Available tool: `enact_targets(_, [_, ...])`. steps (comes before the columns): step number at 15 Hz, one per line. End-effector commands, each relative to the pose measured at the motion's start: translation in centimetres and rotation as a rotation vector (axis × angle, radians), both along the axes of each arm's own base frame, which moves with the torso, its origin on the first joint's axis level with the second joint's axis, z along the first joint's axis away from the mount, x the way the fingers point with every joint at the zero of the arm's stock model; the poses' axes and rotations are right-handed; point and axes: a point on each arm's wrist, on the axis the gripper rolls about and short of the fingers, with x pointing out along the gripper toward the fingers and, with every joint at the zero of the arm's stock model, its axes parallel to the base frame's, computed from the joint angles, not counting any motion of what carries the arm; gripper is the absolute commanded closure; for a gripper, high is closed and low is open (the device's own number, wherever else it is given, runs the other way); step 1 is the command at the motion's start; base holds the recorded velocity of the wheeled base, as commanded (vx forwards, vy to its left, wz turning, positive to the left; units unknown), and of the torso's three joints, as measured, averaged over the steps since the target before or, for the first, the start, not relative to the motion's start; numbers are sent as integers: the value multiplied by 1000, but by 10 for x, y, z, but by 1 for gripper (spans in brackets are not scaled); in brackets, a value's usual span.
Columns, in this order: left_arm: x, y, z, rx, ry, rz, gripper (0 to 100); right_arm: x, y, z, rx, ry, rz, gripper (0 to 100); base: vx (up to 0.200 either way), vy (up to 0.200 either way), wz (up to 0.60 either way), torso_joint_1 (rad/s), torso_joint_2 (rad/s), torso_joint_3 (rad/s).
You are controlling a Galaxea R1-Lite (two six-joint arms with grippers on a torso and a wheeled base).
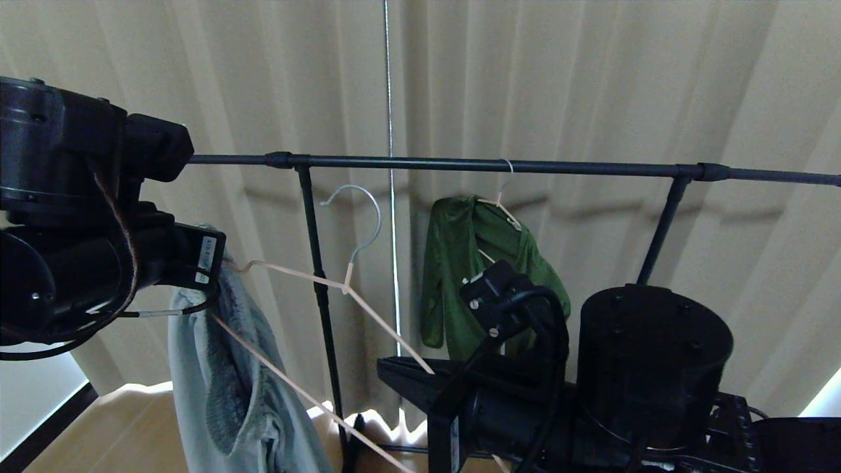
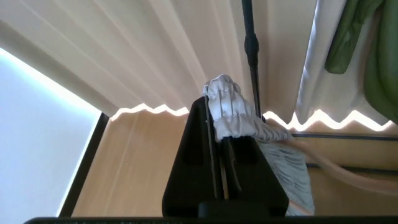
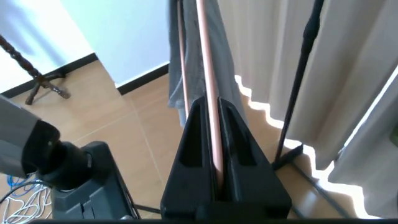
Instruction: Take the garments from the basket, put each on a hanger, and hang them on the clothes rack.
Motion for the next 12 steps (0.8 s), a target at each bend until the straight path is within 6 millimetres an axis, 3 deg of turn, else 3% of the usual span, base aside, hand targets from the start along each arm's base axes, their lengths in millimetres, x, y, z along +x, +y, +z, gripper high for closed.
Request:
enact_targets(1, [-1, 0, 2, -12, -10, 2, 100, -12, 9, -2, 10, 40, 36, 100, 0, 0, 0, 0, 0, 0])
enact_targets(6, [-2, 0, 2, -15, -6, 4, 100, -13, 12, -6, 9, 62, 29, 100, 0, 0, 0, 0, 0, 0])
enact_targets(12, [-18, 2, 1, 54, 74, -33, 100, 17, 20, -9, 16, 48, -115, 100, 0, 0, 0, 0, 0, 0])
